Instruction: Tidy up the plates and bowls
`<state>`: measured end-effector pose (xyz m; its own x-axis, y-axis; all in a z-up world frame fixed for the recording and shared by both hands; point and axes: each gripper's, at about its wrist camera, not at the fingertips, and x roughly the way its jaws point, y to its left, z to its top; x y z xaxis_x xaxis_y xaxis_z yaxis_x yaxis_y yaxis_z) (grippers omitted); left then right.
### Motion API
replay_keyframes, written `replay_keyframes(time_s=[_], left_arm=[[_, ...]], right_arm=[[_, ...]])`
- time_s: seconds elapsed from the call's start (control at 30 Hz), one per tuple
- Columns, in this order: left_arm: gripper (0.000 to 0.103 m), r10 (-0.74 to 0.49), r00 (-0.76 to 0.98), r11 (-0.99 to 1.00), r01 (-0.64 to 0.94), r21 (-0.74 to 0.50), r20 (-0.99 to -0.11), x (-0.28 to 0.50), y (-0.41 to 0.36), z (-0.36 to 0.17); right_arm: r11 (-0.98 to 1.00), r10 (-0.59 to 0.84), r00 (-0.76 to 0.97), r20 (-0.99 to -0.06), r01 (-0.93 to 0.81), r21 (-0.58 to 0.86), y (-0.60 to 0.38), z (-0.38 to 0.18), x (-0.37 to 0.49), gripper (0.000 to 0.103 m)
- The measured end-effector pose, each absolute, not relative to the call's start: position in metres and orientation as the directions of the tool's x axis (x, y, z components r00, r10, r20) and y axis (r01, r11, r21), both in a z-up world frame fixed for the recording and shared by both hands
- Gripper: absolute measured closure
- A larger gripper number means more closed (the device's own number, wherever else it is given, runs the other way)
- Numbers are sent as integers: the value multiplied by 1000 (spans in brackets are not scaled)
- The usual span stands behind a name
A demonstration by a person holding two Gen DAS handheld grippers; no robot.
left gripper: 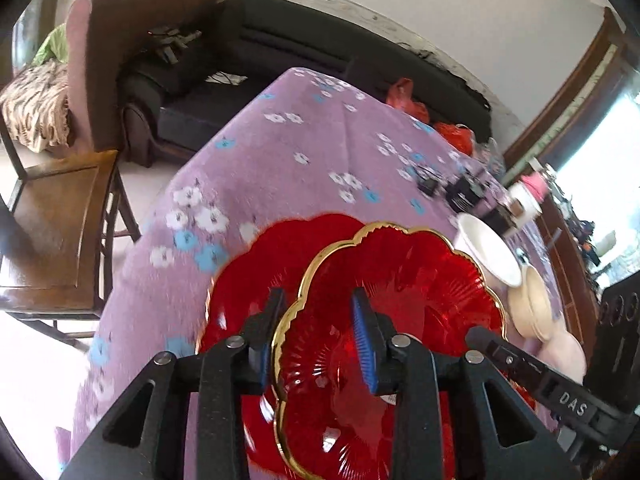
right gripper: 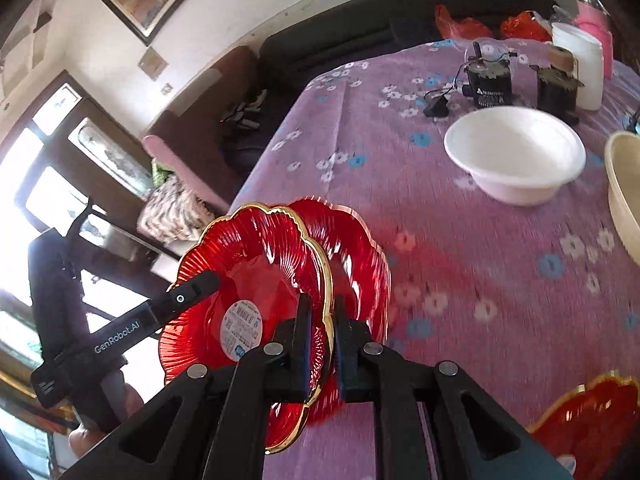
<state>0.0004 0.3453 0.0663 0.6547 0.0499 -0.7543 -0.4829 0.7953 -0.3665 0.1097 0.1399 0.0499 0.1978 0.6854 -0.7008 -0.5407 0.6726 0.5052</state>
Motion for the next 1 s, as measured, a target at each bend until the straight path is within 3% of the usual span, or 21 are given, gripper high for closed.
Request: replay_keyframes(time_s=[0.37,1.0], left_arm=[[69,153,619,837,-495,-232,-771,3,339,46],[66,165,602,839,-503,-210,-781,4,337,37]], right_arm=[[687,649,225,-727,-583,433,159,28,112,89],[682,640,280,-716,-637,360,162,20,97,85]])
